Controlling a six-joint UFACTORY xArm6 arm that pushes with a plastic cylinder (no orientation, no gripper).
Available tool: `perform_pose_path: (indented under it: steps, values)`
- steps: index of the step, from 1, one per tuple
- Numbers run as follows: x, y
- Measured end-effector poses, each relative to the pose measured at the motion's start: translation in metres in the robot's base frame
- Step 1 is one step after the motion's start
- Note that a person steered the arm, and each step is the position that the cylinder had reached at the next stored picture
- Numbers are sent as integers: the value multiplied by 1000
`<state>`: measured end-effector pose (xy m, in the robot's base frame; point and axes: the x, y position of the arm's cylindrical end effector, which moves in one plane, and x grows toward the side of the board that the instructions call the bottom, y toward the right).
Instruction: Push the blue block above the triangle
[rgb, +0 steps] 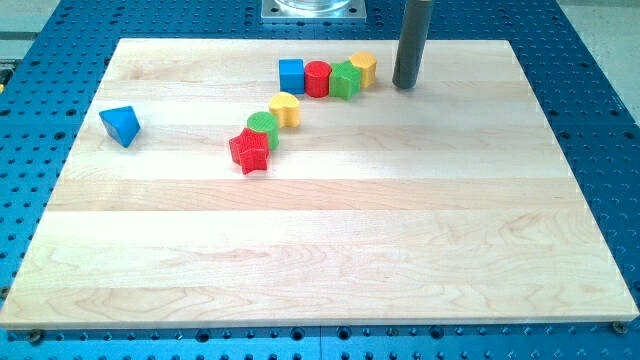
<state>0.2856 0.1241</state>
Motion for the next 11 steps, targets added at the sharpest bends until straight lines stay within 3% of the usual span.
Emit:
perform_pose_path:
  steps: [4,9,10,11]
  values:
    - [1,-26]
    - [3,-240]
    - [5,-307]
    - [2,-294]
